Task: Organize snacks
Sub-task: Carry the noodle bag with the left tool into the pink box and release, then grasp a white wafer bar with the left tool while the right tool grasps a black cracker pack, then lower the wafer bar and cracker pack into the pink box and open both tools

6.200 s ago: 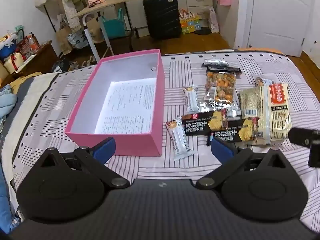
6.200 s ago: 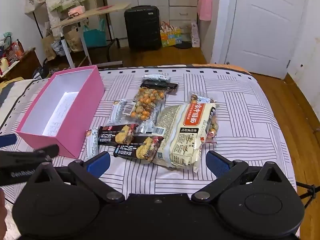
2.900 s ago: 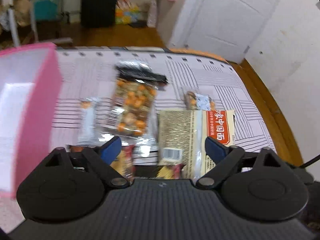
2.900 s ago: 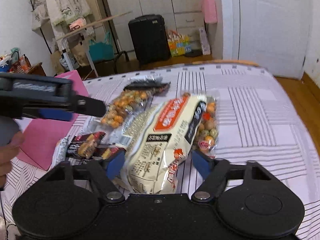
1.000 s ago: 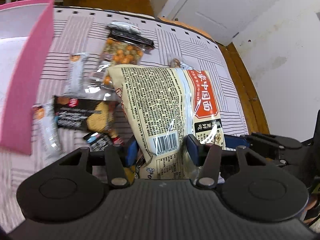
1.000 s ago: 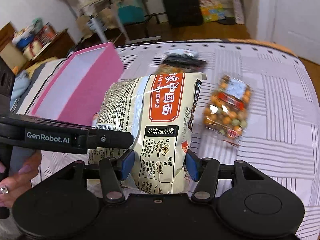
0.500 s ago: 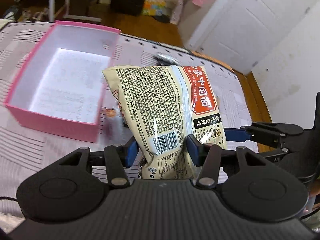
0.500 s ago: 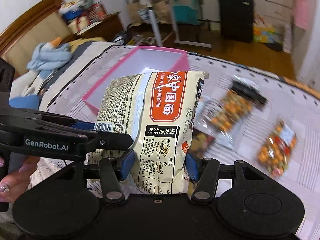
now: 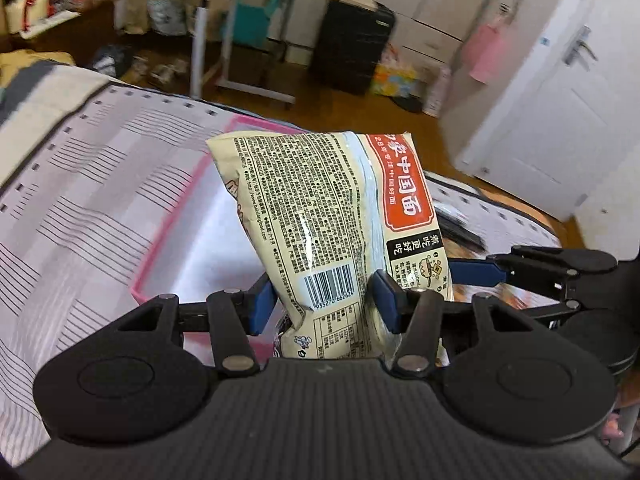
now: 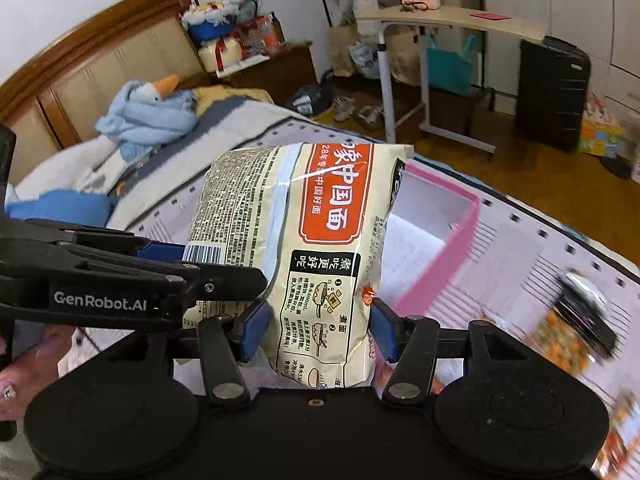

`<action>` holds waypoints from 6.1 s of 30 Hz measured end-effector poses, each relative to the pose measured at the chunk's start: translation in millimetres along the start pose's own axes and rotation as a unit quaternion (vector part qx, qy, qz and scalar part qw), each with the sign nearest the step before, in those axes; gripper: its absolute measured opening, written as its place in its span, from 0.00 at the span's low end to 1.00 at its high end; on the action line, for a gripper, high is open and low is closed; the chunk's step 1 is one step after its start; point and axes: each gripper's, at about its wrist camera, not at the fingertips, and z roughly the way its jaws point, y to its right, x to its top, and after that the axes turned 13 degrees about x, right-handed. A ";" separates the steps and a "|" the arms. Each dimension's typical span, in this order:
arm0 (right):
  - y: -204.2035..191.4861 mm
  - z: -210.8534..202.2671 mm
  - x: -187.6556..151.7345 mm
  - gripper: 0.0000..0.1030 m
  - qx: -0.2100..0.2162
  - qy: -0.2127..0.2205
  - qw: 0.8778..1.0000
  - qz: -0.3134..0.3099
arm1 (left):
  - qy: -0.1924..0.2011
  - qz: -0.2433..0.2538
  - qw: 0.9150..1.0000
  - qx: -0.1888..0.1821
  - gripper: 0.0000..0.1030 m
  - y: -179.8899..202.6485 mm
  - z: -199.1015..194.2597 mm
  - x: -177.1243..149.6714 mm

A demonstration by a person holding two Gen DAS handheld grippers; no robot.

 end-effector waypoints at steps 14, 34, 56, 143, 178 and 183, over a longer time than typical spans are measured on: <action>47.3 90.7 40.5 0.56 -0.034 -0.027 0.999 -0.025 | -0.049 -0.074 0.996 -0.017 0.50 -39.1 124.3 39.3; 66.4 96.6 20.8 0.47 -0.013 -0.050 0.997 -0.063 | -0.085 -0.067 0.994 0.018 0.50 -19.9 178.3 40.8; 14.5 -96.5 -117.2 0.62 -0.120 0.057 0.991 -0.028 | 0.016 0.136 0.991 -0.009 0.49 97.0 6.4 -47.6; -40.7 -80.1 -86.4 0.51 -0.119 -0.011 0.991 -0.066 | 0.018 0.070 0.996 0.054 0.25 39.9 -19.8 -75.1; 14.8 73.8 -14.6 0.68 -0.034 -0.036 0.996 -0.077 | -0.010 0.010 0.990 0.139 0.49 -22.9 123.9 -14.4; 5.2 3.7 -26.9 0.68 -0.034 0.030 0.996 -0.073 | -0.008 0.007 0.995 0.103 0.53 -26.5 89.3 -7.6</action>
